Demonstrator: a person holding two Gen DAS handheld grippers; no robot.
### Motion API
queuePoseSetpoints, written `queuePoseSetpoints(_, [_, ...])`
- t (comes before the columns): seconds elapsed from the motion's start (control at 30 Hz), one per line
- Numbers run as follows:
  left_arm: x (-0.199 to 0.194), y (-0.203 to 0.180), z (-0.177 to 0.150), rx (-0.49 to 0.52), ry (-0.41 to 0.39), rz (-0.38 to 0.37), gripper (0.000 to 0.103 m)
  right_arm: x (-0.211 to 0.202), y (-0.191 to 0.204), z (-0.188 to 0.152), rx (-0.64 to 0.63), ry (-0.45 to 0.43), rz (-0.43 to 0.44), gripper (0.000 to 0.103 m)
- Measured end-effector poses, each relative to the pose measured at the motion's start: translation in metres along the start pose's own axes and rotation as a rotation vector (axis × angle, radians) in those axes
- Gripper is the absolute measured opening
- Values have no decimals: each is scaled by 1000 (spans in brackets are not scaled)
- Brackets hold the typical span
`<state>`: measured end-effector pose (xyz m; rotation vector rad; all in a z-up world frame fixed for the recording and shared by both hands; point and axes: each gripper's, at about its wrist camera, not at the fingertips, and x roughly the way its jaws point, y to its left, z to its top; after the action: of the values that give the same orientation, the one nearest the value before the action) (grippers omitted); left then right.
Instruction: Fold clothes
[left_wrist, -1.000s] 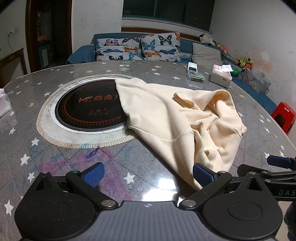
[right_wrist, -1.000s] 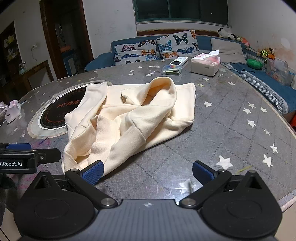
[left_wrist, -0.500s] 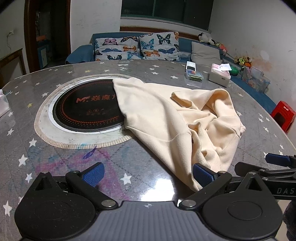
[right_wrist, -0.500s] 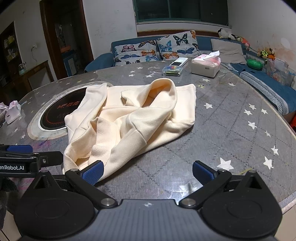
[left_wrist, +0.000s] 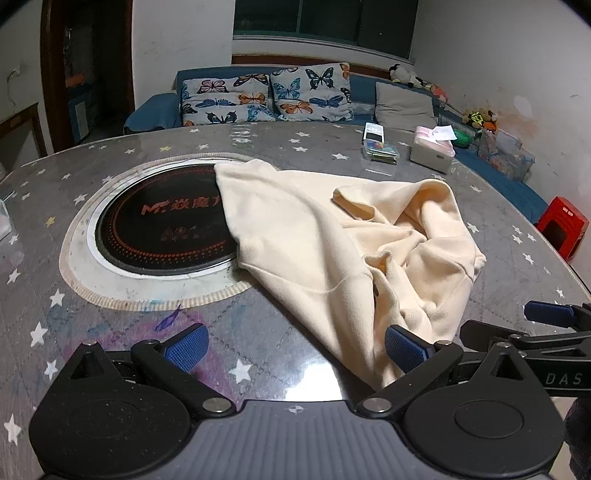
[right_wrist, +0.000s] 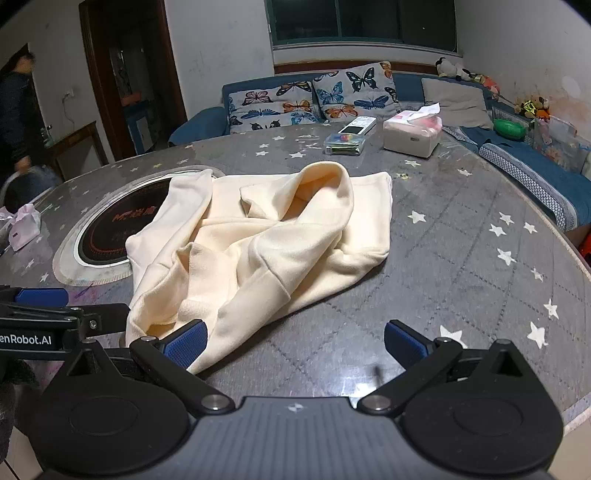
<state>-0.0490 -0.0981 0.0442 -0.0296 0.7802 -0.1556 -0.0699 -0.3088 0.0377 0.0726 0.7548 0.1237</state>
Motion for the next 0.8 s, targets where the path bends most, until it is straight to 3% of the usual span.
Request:
queuePoseSetpoints(0.4, [10,0,19,19,-24,2,103,11,-9,22,-12,-20,-9,102])
queuePoseSetpoints(0.8, [33,19,54,-7,-50,49,103,44,-26,73,-101,-33,-41,87])
